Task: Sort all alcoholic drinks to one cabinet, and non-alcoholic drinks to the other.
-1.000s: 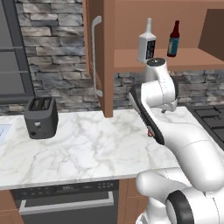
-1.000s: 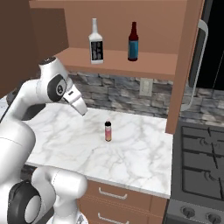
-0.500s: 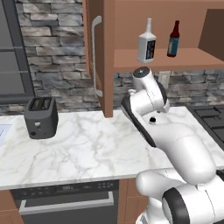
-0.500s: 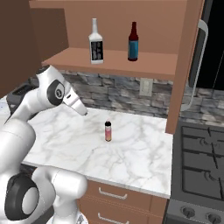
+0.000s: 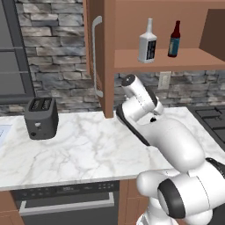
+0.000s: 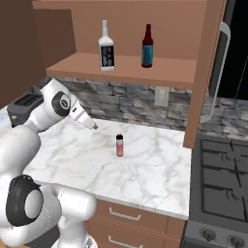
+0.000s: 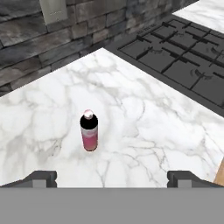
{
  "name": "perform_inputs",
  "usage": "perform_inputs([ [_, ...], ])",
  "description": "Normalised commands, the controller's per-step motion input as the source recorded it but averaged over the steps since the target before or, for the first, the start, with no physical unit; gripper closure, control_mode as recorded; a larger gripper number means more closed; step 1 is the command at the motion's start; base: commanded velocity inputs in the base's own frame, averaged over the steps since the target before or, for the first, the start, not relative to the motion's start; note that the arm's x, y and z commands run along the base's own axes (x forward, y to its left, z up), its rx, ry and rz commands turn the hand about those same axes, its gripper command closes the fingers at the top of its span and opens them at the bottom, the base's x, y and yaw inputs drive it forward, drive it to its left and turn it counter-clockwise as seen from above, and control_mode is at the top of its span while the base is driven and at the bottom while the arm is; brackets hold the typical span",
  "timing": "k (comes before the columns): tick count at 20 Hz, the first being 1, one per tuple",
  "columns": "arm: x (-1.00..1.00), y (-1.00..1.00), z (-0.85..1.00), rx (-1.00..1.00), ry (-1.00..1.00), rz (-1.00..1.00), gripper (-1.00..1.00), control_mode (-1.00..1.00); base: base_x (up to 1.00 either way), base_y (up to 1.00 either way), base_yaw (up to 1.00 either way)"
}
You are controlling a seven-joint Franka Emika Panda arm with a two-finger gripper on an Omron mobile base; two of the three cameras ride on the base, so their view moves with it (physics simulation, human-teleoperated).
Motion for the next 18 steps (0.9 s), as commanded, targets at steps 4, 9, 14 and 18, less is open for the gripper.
perform_inputs([
  [4, 0.10, 0.00, -0.25, -0.05, -0.01, -0.01, -1.00, -1.00, 0.00, 0.00, 0.00],
  [9, 0.00, 0.00, -0.15, -0.01, -0.05, 0.00, -1.00, -1.00, 0.00, 0.00, 0.00],
  [14, 0.01, 0.01, -0.13, -0.01, -0.11, 0.00, -1.00, -1.00, 0.00, 0.00, 0.00],
  [18, 0.03, 0.00, -0.15, -0.02, -0.14, 0.00, -1.00, -1.00, 0.00, 0.00, 0.00],
])
